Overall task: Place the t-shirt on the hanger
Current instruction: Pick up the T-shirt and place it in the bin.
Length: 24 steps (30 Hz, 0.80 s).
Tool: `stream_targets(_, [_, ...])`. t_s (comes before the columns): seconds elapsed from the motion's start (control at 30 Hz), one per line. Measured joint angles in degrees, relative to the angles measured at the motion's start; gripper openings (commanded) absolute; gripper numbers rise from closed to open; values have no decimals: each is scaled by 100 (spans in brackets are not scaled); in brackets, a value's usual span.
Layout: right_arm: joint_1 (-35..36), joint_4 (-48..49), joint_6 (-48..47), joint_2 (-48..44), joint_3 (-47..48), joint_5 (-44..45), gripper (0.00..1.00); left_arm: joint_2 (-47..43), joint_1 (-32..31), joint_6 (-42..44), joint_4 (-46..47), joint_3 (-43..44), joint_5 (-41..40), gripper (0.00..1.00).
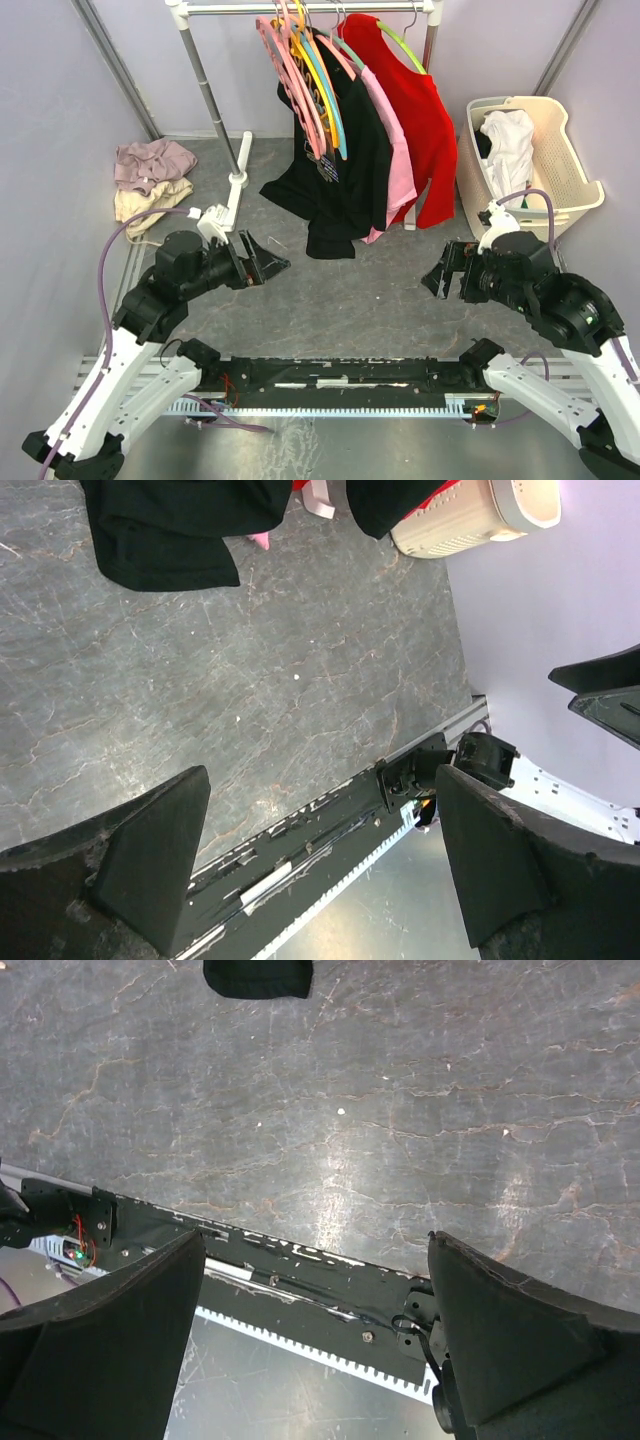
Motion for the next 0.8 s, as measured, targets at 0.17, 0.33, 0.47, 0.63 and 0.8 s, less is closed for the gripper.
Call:
stream_targets(0.17, [0,17,2,7,-17,-146,99,-138,0,2,-267,52,-9,99])
stream_targets(0.33, [0,17,-24,-105,-17,-151,99,-151,0,4,-446,273,-116,99])
stream_targets(0.47, [0,17,-81,-59,-17,-149,99,-107,0,4,-442,293,-144,99])
stream_targets(0.63, [0,-28,-192,160,50,35,100,70,0,9,-424,293,-144,99])
stream_targets(0.8, [0,-404,-483,1093,1283,704,100,332,0,103,-302,293,-144,99])
